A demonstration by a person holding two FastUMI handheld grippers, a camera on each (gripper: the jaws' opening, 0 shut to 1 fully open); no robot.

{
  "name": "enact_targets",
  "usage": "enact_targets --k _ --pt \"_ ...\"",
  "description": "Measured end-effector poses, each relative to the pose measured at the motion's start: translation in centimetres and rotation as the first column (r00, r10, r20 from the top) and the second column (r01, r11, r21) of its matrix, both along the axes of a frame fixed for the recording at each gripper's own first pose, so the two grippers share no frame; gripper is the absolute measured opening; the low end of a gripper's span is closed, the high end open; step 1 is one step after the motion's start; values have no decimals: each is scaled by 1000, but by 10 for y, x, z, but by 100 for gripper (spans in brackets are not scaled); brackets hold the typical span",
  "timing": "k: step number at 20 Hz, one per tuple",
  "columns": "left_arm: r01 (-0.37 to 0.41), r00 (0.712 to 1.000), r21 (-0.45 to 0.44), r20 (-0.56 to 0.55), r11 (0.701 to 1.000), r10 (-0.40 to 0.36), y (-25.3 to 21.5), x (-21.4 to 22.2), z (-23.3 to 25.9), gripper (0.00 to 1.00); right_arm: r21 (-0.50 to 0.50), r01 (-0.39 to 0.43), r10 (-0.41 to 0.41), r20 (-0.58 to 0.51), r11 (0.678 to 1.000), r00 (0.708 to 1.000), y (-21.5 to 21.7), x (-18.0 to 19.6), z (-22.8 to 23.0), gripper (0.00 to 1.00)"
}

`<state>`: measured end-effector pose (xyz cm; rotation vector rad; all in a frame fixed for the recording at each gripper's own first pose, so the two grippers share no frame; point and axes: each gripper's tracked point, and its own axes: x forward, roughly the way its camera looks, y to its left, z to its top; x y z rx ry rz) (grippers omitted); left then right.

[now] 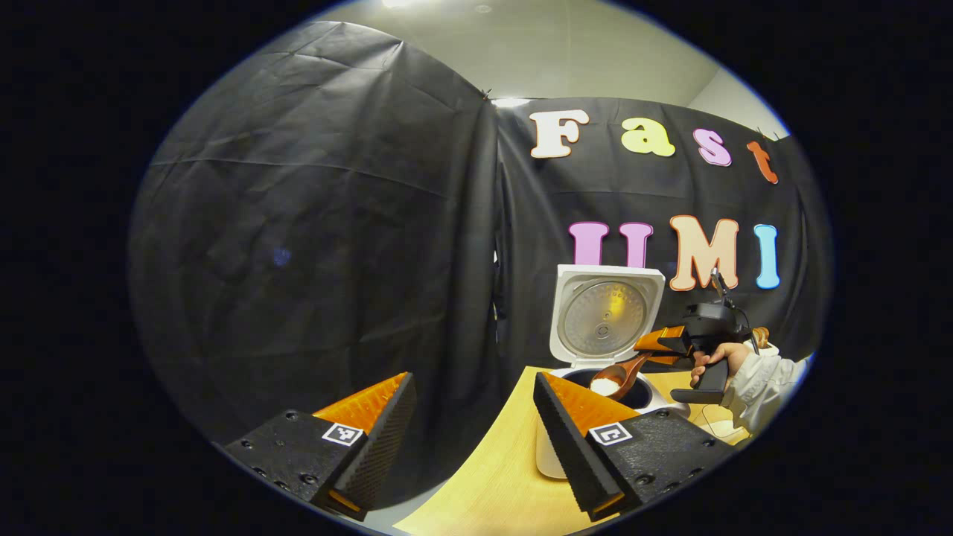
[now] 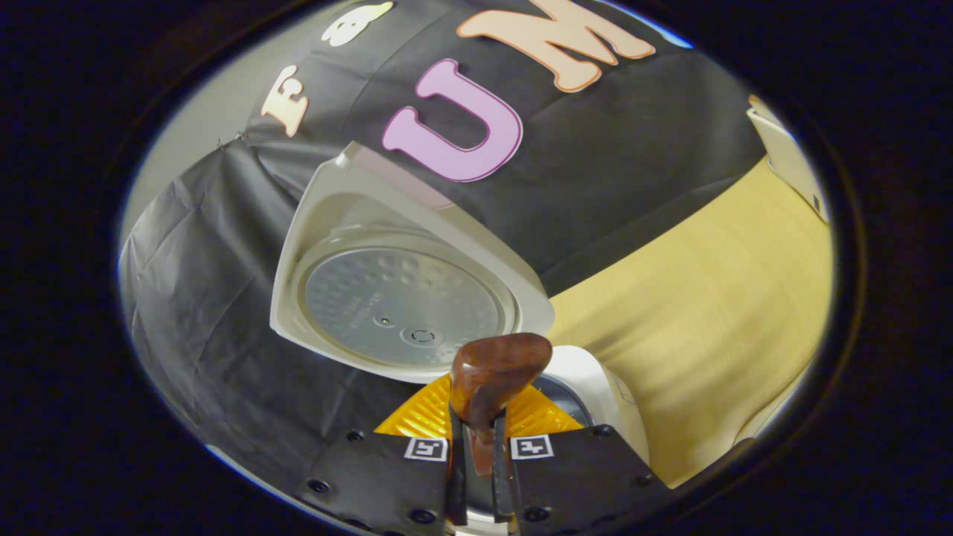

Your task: Close the left gripper, press the button to open the rice cooker; take a wooden spoon from the chopstick holder with the right hand, scoop a spoonful of rice and pour it into the rice cooker, then put the wooden spoon back into the chopstick holder.

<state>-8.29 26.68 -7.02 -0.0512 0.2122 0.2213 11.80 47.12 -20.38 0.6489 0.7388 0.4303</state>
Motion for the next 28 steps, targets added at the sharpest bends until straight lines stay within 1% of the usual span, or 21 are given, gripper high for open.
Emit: enact_targets --k 1,2,3,4,7,9,11,12,13,14,15,16,18,19,20,21,22,23,26,27,28 --pt "-4 1000 -4 -1 1000 4 1 0 0 93 -29 -9 9 17 1000 1000 1 2 1 14" --pt "-7 1000 -9 0 1000 7 1 0 -1 95 -58 -15 17 35 998 999 3 0 -1 16" --pt "-8 1000 -13 0 1000 8 2 0 -2 95 -88 -19 24 58 996 998 3 0 -2 16" --pt "-10 1000 -15 0 1000 10 2 0 -3 93 -124 -25 35 81 992 996 4 -1 -2 14" --pt "-6 1000 -19 -2 1000 6 0 2 -5 93 -235 -47 85 156 971 984 1 2 -2 14" --pt "0 1000 -23 -1 1000 0 -1 2 -5 95 -281 -56 116 201 958 973 0 6 4 14" --pt "10 1000 -26 1 1000 -10 -3 3 -5 93 -330 -73 160 244 941 957 0 6 8 17" --pt "15 1000 -27 1 1000 -15 -4 3 -4 95 -355 -86 189 266 931 945 1 6 12 14" --pt "20 1000 -28 2 999 -20 -5 4 -5 95 -381 -100 220 287 919 932 6 3 16 17" --pt "23 1000 -28 3 999 -23 -5 5 -4 95 -406 -111 250 309 907 918 10 1 18 14" --pt "26 1000 -28 3 999 -26 -6 5 -4 93 -432 -120 281 331 894 901 12 -1 22 14" --pt "28 1000 -28 5 999 -28 -6 6 -3 93 -461 -127 314 354 878 881 16 -2 26 17" --pt "33 999 -28 7 999 -33 -8 7 -1 93 -532 -137 391 402 836 828 22 -7 34 14" --pt "34 999 -28 7 999 -34 -9 8 -1 93 -569 -135 432 427 811 794 24 -8 41 17" --pt "34 999 -29 8 999 -34 -9 8 0 93 -603 -127 469 451 787 759 29 -13 46 14" --pt "35 999 -31 9 999 -35 -10 8 1 93 -630 -117 501 476 768 723 32 -20 51 14" --pt "36 999 -32 12 999 -35 -11 9 2 93 -650 -108 529 499 753 687 34 -24 55 16" --pt "36 999 -31 16 999 -36 -13 10 3 93 -670 -95 553 513 736 657 36 -25 59 16" --pt "35 999 -31 22 999 -35 -21 22 7 93 -732 -41 613 538 680 578 38 -31 58 14" --pt "36 999 -31 22 999 -35 -22 27 6 95 -746 -26 632 545 666 550 39 -33 60 14" --pt "37 999 -31 23 999 -36 -23 28 6 93 -753 -22 649 551 657 525 39 -37 61 14"
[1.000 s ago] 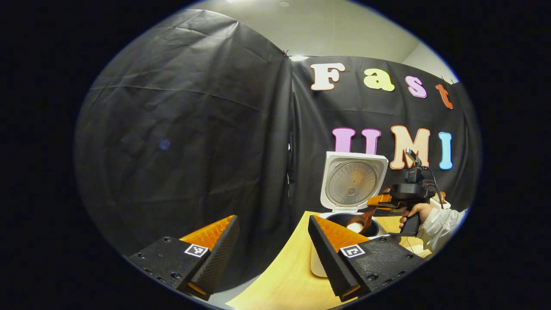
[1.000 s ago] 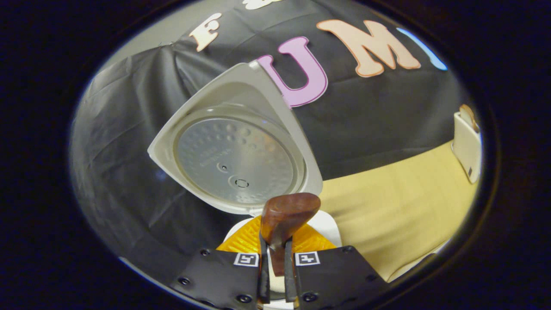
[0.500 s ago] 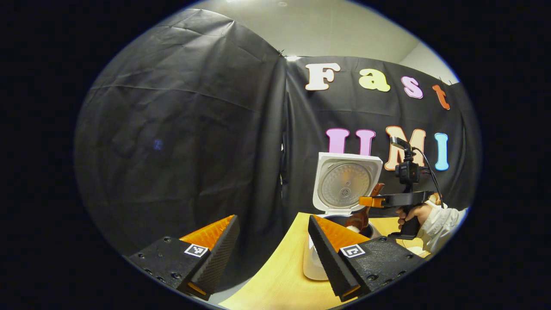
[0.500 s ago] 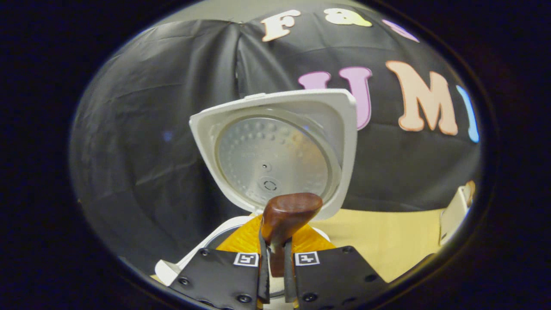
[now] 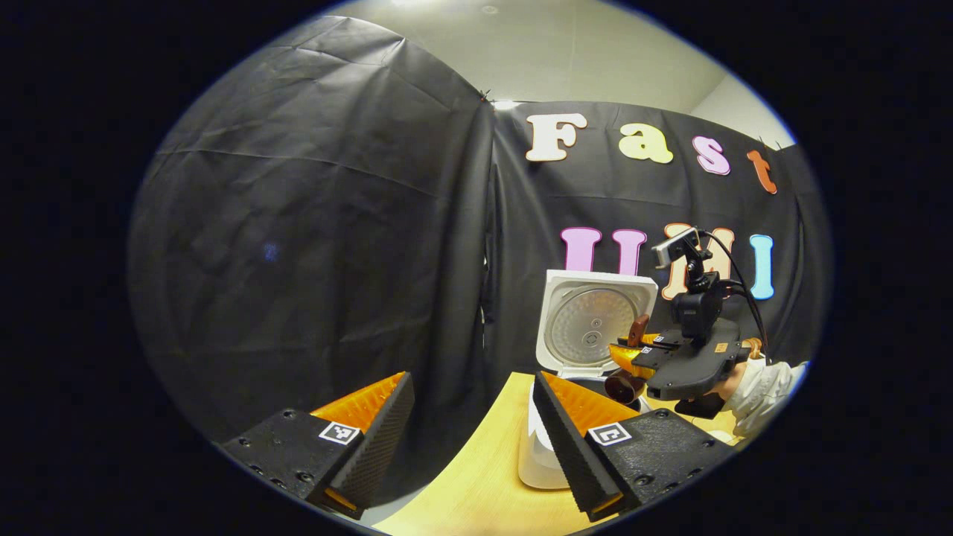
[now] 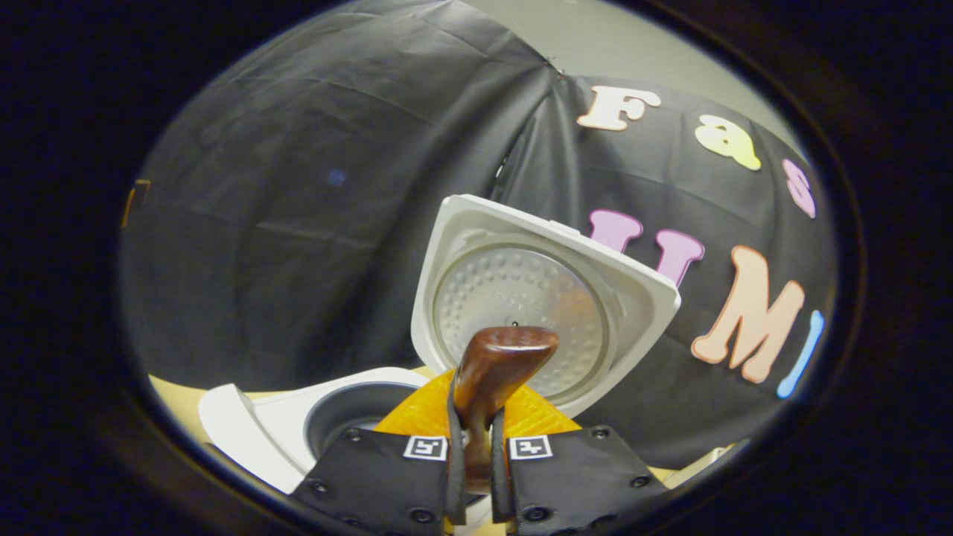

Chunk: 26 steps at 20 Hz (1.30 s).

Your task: Close the left gripper, press the button to open the rice cooker; take a wooden spoon from the chopstick holder with the right hand, scoop a spoonful of rice and pour it into the rice cooker, then put the wooden spoon back into the chopstick holder.

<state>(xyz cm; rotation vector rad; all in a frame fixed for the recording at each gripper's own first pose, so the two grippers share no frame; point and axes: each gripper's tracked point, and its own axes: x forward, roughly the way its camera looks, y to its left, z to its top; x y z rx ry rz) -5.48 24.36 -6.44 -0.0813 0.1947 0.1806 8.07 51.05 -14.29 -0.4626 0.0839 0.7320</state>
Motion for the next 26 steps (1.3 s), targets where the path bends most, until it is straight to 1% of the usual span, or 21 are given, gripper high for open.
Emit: enact_targets --k 1,2,3,5,6,8,13,14,19,20,25,26 --pt "1 1000 -1 4 1000 -1 0 -3 0 93 4 -17 17 3 1000 1000 -1 -2 2 15" --pt "-1 1000 -2 8 1000 1 1 -3 2 93 19 -25 25 -13 1000 1000 -1 -2 1 17" --pt "-1 1000 -2 14 1000 1 1 -2 2 93 48 -24 26 -41 999 999 -3 0 4 17" --pt "7 1000 -7 26 1000 -7 -5 4 6 93 120 2 10 -100 993 995 -12 2 14 15" --pt "15 999 -6 29 1000 -14 -8 6 7 93 148 17 1 -122 989 993 -21 2 22 16" --pt "31 999 -4 40 1000 -30 -17 8 10 93 181 50 -26 -134 982 991 -42 6 38 15" --pt "82 994 -1 68 997 -81 -46 23 22 93 241 142 -106 -155 960 982 -105 10 69 17" --pt "94 993 2 75 996 -94 -52 27 25 92 248 162 -125 -161 955 979 -119 11 72 15" --pt "169 981 -1 100 986 -168 -94 45 34 92 255 252 -220 -149 934 964 -195 19 85 14" --pt "184 978 -3 105 983 -183 -103 49 36 96 250 276 -244 -152 928 958 -212 21 84 15" --pt "262 959 -12 119 965 -259 -148 62 41 96 238 391 -356 -180 889 917 -290 26 78 14" --pt "277 954 -12 121 961 -274 -157 64 43 95 233 411 -375 -183 881 909 -305 26 77 15"
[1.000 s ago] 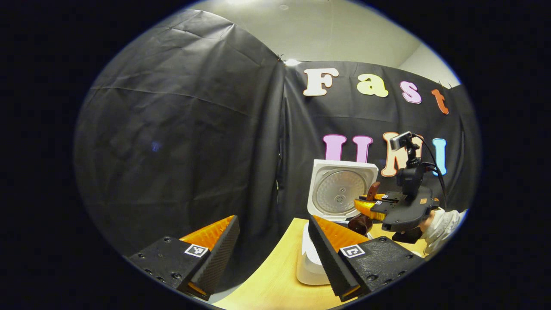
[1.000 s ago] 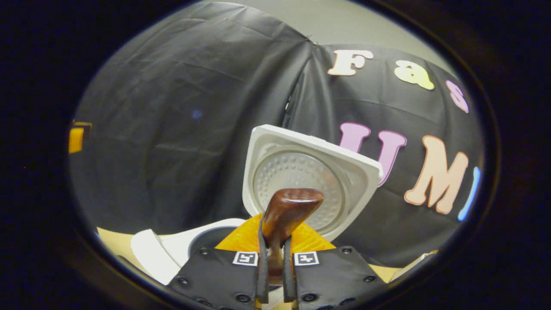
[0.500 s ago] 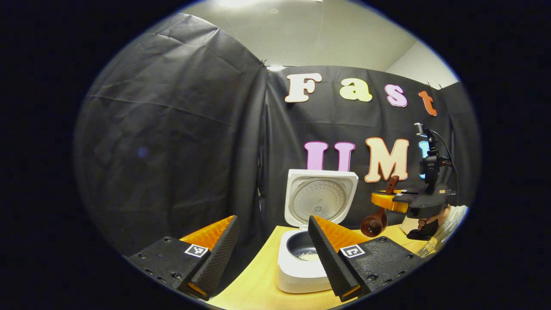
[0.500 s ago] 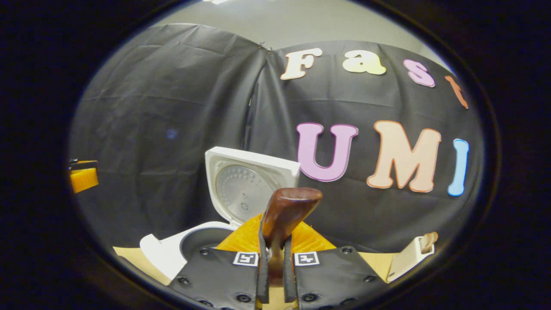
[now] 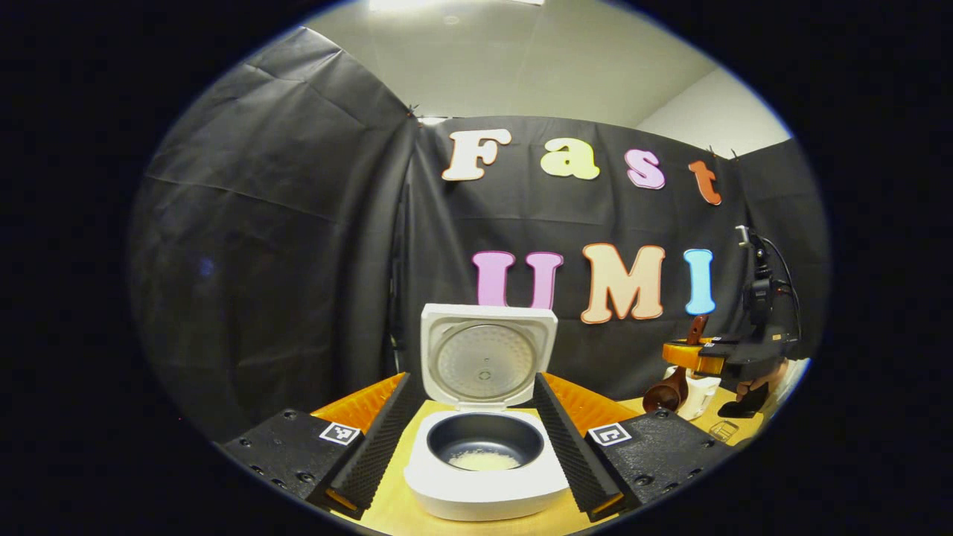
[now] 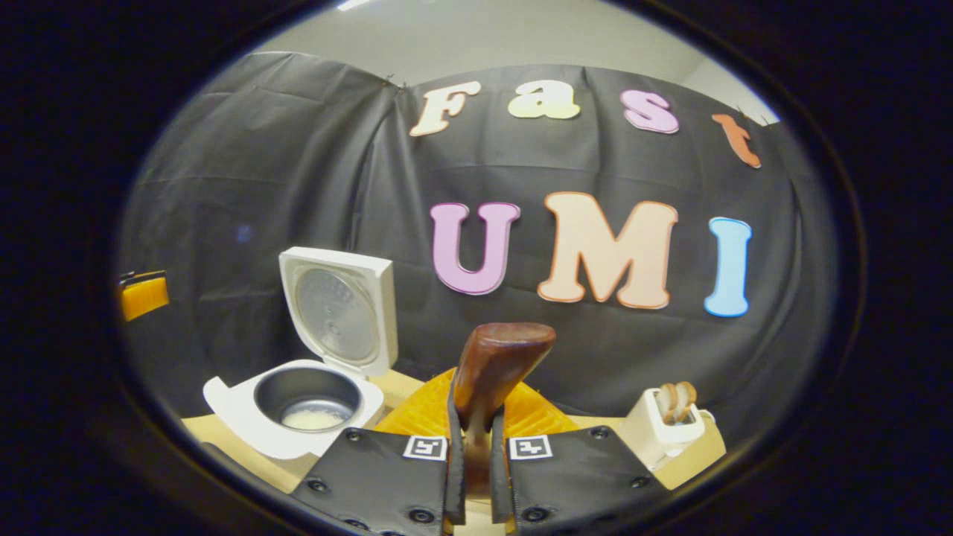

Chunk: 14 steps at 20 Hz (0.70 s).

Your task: Close the left gripper, press the button to open the rice cooker; take a wooden spoon from the chopstick holder with the right hand, scoop a spoonful of rice and pour it into the rice cooker, then put the wooden spoon back into the chopstick holder.

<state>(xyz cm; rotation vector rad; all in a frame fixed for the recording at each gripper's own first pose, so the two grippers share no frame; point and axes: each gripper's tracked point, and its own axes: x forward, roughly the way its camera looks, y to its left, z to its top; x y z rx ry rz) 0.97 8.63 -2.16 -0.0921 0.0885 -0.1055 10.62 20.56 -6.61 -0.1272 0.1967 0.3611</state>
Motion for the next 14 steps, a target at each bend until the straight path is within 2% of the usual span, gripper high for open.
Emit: enact_targets --k 7,10,11,14 --pt "68 998 -8 10 998 -68 -48 10 5 95 -19 142 -142 -45 990 989 -104 -6 -11 17" --pt "82 997 -10 5 997 -82 -62 11 5 95 -20 193 -194 -73 981 978 -139 -12 -17 16" --pt "85 996 -9 3 996 -85 -68 11 4 92 -19 207 -207 -85 978 975 -149 -15 -21 17" --pt "102 995 -4 4 995 -102 -84 11 8 95 -23 246 -247 -111 969 963 -177 -22 -32 17"
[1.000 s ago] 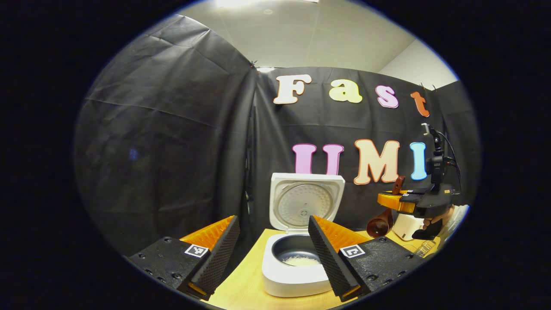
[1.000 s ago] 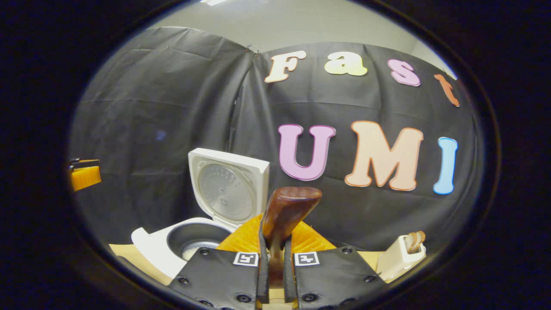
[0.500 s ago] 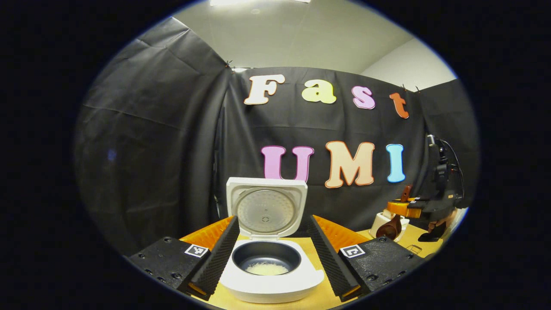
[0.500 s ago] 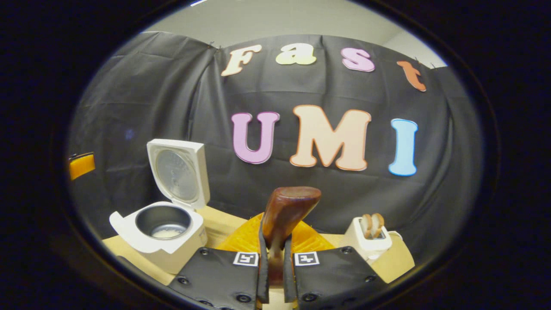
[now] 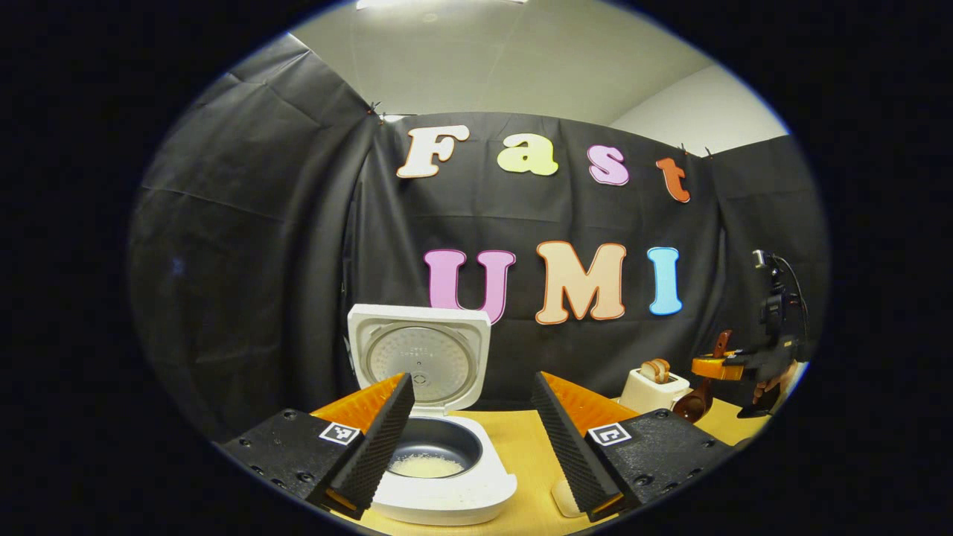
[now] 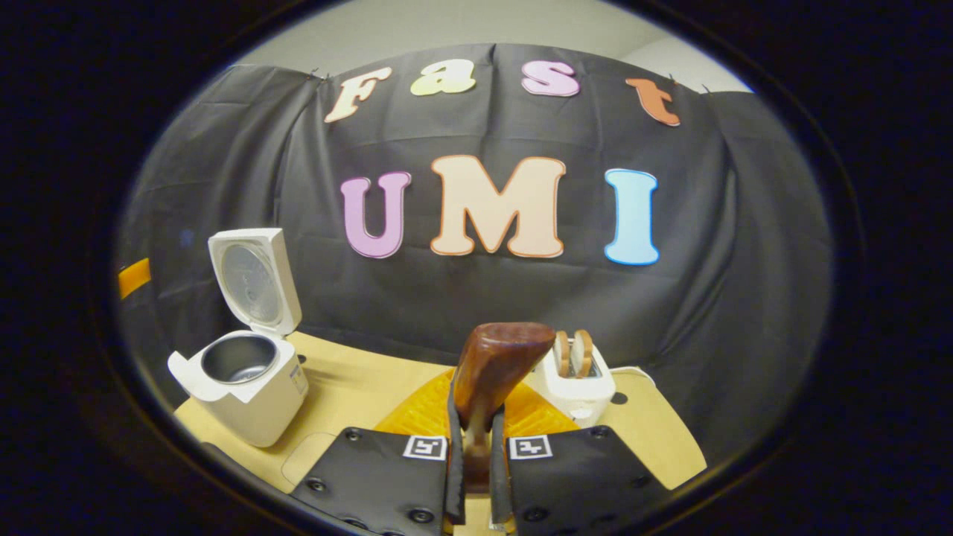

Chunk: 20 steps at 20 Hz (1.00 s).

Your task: Close the left gripper, press the button to open the rice cooker; take a wooden spoon from the chopstick holder with the right hand, scoop a spoonful of rice and pour it into the rice cooker, then put the wooden spoon back into the chopstick holder.

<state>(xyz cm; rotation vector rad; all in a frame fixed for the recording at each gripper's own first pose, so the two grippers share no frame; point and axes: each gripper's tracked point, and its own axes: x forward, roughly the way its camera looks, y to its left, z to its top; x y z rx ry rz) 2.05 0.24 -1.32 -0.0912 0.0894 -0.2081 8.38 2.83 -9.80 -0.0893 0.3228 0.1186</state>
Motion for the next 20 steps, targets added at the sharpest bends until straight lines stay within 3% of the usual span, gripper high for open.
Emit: enact_targets --k 12,20 --pt "41 999 19 8 999 -42 -44 0 9 95 55 99 -91 -135 994 987 -65 -34 -58 15" --pt "38 999 33 0 999 -38 -53 -5 9 95 170 192 -140 -277 966 951 -85 -47 -129 18"
